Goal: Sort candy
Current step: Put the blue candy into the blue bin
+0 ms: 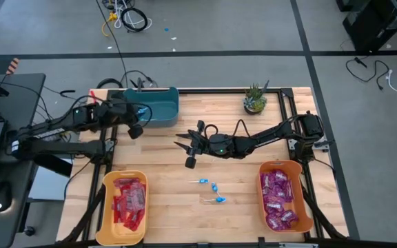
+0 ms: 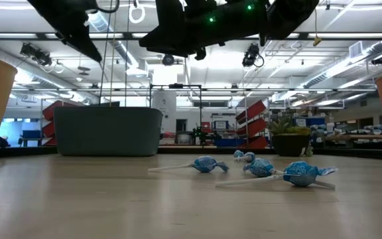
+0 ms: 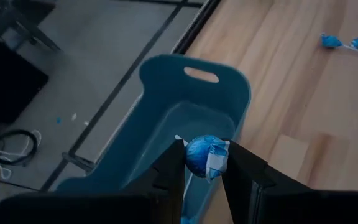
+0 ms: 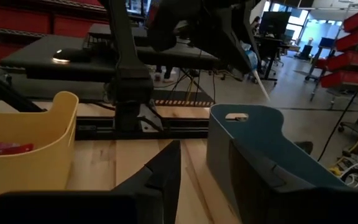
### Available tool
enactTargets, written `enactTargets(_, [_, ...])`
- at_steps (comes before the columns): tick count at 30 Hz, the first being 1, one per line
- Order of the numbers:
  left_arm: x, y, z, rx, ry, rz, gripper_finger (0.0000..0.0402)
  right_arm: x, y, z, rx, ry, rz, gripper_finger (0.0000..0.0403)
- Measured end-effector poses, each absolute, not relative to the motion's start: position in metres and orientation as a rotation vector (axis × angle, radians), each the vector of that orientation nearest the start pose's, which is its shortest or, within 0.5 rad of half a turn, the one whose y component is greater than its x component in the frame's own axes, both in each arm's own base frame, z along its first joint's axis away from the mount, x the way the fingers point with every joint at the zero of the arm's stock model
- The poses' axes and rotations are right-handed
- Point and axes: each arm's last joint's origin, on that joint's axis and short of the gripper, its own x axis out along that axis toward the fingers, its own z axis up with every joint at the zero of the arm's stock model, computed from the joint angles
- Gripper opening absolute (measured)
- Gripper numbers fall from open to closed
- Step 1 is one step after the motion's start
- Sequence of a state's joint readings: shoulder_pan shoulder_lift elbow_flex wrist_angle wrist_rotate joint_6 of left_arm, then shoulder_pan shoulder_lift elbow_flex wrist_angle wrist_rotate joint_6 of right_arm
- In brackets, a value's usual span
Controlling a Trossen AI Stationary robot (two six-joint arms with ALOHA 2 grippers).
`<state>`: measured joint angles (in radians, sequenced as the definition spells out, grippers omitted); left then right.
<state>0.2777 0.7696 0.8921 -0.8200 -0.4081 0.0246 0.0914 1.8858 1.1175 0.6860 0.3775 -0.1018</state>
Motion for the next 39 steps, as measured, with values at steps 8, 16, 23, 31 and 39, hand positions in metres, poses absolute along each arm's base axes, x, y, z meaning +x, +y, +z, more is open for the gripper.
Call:
enactTargets(8, [0.123,0.062,0.312,-0.019,0.764,0.61,0.0091,0.413,0.027,0.22,-0.115,0.095,-0.283,0.0121])
enactTargets(16, [0.113,0.074,0.308,-0.102,0.815,0.616,0.009,0.413,0.027,0.22,-0.114,0.094,-0.283,0.0123])
enactTargets(23, [0.111,0.09,0.302,-0.13,0.864,0.649,0.009,0.413,0.026,0.22,-0.097,0.092,-0.284,0.0127])
enactTargets(31, [0.112,0.112,0.29,-0.175,0.963,0.644,0.009,0.413,0.026,0.22,-0.096,0.092,-0.284,0.0127])
enactTargets(39, [0.111,0.131,0.279,-0.221,1.031,0.616,0.009,0.413,0.026,0.219,-0.091,0.092,-0.284,0.0127])
